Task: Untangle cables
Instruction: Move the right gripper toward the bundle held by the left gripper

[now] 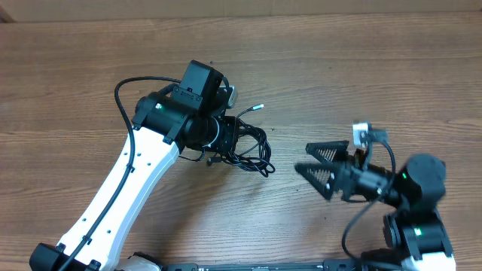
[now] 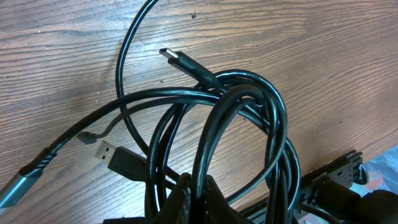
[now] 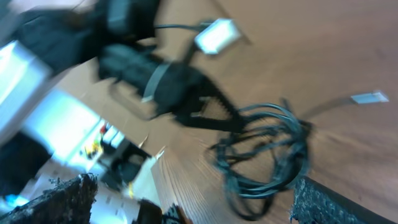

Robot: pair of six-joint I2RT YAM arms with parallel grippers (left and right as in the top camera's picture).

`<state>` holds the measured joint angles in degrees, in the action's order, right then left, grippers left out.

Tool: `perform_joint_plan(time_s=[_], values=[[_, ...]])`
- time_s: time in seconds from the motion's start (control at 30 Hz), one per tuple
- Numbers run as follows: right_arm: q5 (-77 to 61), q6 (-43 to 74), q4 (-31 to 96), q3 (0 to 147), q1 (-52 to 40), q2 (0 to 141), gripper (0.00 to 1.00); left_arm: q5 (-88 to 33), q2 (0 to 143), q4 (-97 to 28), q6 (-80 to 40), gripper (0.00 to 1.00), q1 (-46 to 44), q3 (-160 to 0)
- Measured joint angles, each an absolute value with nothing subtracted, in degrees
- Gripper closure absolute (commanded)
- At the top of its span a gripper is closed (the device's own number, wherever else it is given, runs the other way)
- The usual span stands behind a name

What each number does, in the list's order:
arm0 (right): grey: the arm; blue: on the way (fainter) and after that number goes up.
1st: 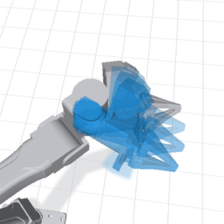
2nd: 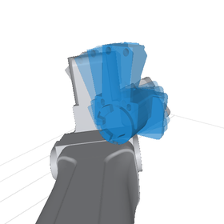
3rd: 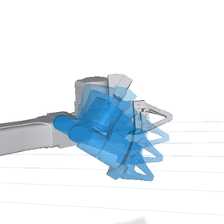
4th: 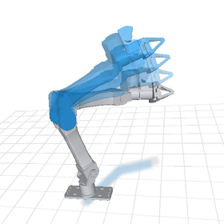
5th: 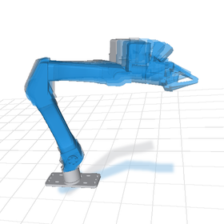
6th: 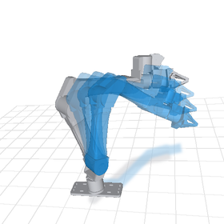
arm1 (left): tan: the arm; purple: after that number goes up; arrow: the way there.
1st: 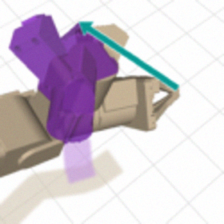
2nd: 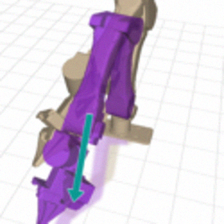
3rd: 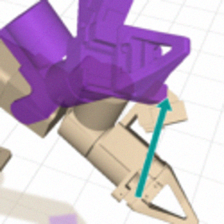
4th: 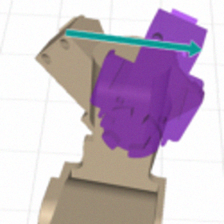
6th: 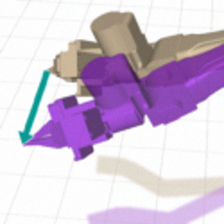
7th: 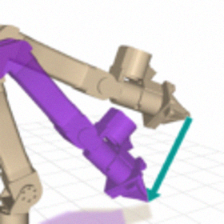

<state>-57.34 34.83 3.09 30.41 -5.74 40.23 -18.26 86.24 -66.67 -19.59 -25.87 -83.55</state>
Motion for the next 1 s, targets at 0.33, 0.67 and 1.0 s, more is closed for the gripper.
perform_joint_plan(time_s=[0.33, 0.67, 1.0], values=[[-63.94, 38.79, -8.58, 30.22, -6.15, 53.06, 0.18, -17.39, 86.24, -66.89, -19.57, 0.96, -25.87, -83.66], [-66.02, 25.04, -9.96, 30.28, -19.81, 57.74, 0.35, -16.47, 86.24, -67.79, -19.59, 0.96, -25.89, -83.66], [-59.79, 22.61, -9.76, 30.28, -23.77, 65.89, 0.39, -16.03, 86.24, -67.96, -19.57, 0.96, -27.4, -83.66]])
